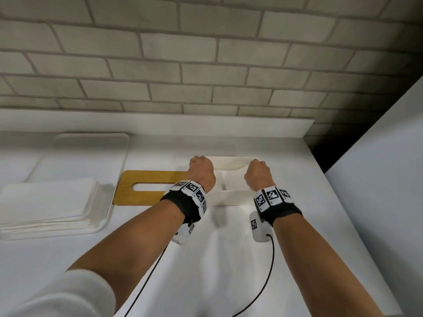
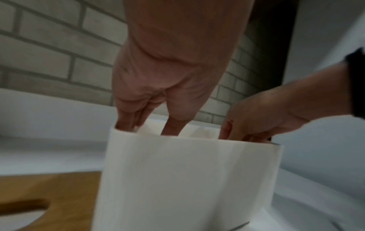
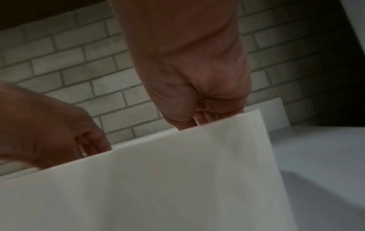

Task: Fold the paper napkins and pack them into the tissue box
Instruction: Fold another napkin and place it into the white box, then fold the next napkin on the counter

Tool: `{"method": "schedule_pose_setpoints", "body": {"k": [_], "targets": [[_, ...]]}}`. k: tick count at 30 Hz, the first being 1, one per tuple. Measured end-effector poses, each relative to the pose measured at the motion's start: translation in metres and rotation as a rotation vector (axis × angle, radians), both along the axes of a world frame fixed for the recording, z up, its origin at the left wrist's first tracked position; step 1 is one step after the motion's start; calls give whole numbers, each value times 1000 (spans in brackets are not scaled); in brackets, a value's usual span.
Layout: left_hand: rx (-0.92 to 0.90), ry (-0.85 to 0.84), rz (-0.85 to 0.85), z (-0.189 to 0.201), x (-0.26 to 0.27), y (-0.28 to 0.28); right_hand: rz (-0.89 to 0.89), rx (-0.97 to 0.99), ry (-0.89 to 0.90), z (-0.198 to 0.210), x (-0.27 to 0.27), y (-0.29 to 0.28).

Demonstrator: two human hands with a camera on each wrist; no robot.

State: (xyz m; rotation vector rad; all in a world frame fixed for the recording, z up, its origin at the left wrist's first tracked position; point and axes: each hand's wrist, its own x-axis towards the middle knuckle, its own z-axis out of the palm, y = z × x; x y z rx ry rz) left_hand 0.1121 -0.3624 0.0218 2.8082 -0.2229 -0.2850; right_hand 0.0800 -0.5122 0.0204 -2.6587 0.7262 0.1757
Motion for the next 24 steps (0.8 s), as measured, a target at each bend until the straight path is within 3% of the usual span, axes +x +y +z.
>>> {"method": "schedule_pose_setpoints", "body": {"k": [3,5,9,13,16,18,20,24], "targets": [[106,-77,-101,-2,-2,-4,61,-138,-105,8,-1,6],[120,63,-131,-2,-1,-1,87,-145,-98,7,1,10],[116,226,-191,0,0,7,69,4,137,-5,-1,15],[-162,217,-108,15,-4,26,53,22,-45,3,-11,9],[-604,159,-18,28,-21,68,-3,94,-326,23,-41,-2],[-883,199,95,36,-44,106,-62,120,-410,28,-69,-9],[-1006,281,193,31,-63,143,-99,97,-334,17,-91,-12],[-1015,388,390,-4,-83,193,-163,129,4,-28,-111,0]]}}
